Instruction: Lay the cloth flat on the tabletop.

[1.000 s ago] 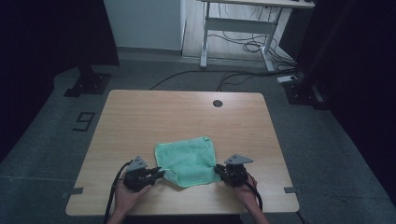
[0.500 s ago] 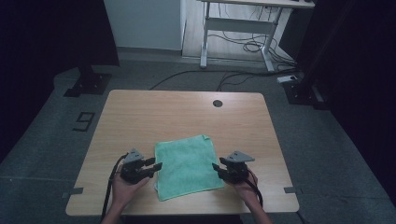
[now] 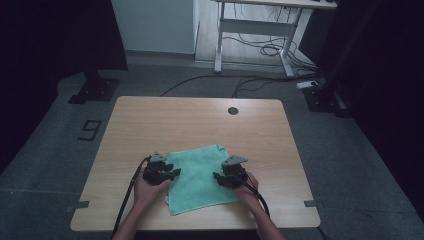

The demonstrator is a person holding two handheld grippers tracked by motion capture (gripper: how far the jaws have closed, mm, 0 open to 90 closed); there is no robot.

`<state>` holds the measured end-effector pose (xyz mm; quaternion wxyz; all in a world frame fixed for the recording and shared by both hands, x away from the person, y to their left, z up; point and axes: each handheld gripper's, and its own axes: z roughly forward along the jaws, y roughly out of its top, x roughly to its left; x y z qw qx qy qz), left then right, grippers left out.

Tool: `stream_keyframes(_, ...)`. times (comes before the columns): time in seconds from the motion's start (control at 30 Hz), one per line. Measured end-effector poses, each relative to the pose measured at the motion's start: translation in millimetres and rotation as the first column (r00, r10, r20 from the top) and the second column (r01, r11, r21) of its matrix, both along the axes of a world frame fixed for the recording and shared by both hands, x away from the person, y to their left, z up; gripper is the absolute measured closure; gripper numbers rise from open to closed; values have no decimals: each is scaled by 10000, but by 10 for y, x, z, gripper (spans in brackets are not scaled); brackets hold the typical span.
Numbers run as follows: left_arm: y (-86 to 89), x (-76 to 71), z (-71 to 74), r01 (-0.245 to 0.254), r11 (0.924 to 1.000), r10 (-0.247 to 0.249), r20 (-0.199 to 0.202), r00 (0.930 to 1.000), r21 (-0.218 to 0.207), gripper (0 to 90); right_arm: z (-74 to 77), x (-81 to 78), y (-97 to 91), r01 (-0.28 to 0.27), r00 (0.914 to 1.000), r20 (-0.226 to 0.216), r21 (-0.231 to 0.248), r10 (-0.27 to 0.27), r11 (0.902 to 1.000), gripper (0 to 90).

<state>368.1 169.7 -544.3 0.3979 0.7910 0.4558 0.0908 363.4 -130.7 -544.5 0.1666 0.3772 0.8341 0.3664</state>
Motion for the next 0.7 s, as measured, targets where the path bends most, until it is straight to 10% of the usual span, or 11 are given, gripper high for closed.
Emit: stream_keyframes(0.7,-56,31,3,573,9975,-580,182,9981,402,583,-13,-316,-221,-57,9999,126,484,51,9988,508)
